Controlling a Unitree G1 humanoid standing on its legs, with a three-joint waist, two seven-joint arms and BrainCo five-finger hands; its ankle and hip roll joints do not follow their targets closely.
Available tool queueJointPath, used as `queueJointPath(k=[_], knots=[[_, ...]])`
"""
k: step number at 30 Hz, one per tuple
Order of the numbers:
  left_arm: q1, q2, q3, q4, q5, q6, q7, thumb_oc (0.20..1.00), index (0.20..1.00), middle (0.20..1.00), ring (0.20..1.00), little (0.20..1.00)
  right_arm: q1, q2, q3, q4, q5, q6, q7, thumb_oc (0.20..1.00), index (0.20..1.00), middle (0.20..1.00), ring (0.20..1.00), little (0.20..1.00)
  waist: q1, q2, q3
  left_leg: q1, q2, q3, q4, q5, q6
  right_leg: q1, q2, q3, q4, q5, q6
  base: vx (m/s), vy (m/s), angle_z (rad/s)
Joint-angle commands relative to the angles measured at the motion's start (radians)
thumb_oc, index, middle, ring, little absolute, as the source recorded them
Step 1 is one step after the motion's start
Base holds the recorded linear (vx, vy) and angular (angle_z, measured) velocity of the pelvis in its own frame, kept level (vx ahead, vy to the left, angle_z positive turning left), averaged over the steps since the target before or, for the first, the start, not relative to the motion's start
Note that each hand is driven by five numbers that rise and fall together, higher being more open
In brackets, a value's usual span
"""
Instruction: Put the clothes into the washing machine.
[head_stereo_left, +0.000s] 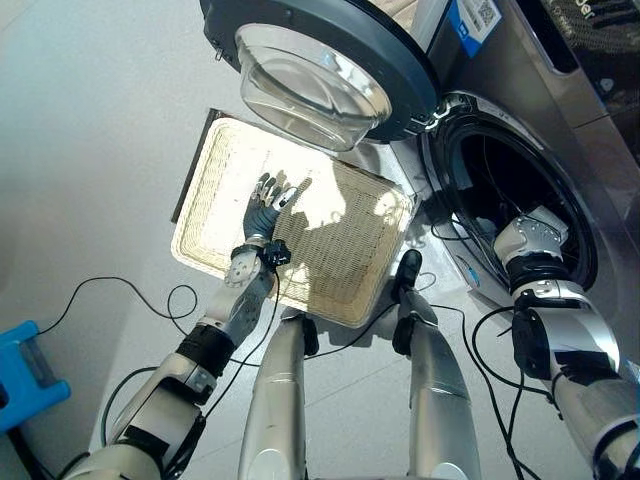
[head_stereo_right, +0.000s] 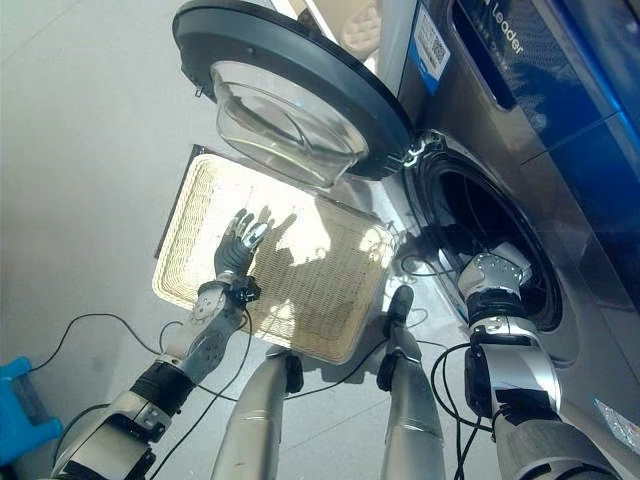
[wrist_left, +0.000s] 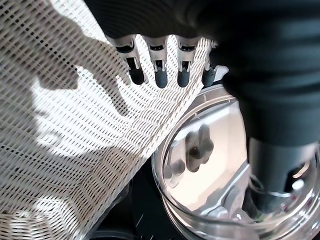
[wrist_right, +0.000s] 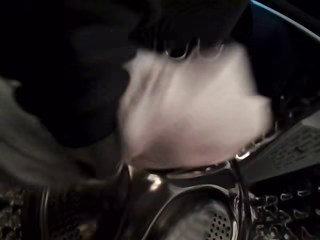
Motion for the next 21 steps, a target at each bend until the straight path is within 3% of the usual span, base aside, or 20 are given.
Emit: queueJointPath(k=[1,14,16,18,19,21], knots=[[-0.001,-0.005,-0.007,-0.062,0.003,-0.027,0.009,1.000,1.000,1.000,1.000,1.000,0.012,-0.124,0.047,0.018,-0.121,0.125,-0.073,1.000,1.000,1.000,1.000,1.000,-0.006,0.063,-0.024,0.026,-0.073,0.048,-0.049,-0.036,-0.016,0.020,-0.027,-0.069,0.173,-0.148,0.116,0.00,0.000,0.00],[-0.019,-0.021,-0.001,-0.023,0.017,-0.033,-0.013,1.000,1.000,1.000,1.000,1.000,0.010,-0.124,0.122,0.132,-0.479,0.374,-0.161,1.000,1.000,1.000,1.000,1.000,0.006,0.065,-0.024,0.023,-0.077,0.047,-0.050,-0.035,-0.011,0.017,-0.027,-0.073,0.177,-0.150,0.112,0.00,0.000,0.00],[-0.018,-0.023,0.001,-0.019,0.018,-0.034,-0.017,1.000,1.000,1.000,1.000,1.000,0.014,-0.123,0.146,0.145,-0.614,0.424,-0.184,1.000,1.000,1.000,1.000,1.000,0.007,0.065,-0.024,0.022,-0.077,0.045,-0.045,-0.036,-0.010,0.017,-0.027,-0.074,0.179,-0.150,0.111,0.00,0.000,0.00],[-0.020,-0.029,0.003,-0.011,0.029,-0.035,-0.021,1.000,1.000,1.000,1.000,1.000,0.018,-0.114,0.210,0.170,-0.892,0.507,-0.207,1.000,1.000,1.000,1.000,1.000,0.010,0.063,-0.024,0.020,-0.075,0.044,-0.039,-0.036,-0.008,0.014,-0.027,-0.075,0.187,-0.154,0.108,0.00,0.000,0.00],[-0.020,-0.030,0.004,-0.011,0.031,-0.035,-0.020,1.000,1.000,1.000,1.000,1.000,0.018,-0.113,0.214,0.170,-0.905,0.511,-0.208,1.000,1.000,1.000,1.000,1.000,0.010,0.063,-0.024,0.020,-0.075,0.044,-0.039,-0.036,-0.008,0.014,-0.027,-0.075,0.187,-0.154,0.108,0.00,0.000,0.00],[-0.015,-0.033,0.006,0.000,0.050,-0.045,-0.025,1.000,1.000,1.000,1.000,1.000,0.037,-0.114,0.283,0.181,-1.147,0.568,-0.201,1.000,1.000,1.000,1.000,1.000,0.011,0.062,-0.024,0.021,-0.071,0.046,-0.038,-0.034,-0.006,0.014,-0.029,-0.078,0.191,-0.156,0.107,0.00,0.000,0.00]])
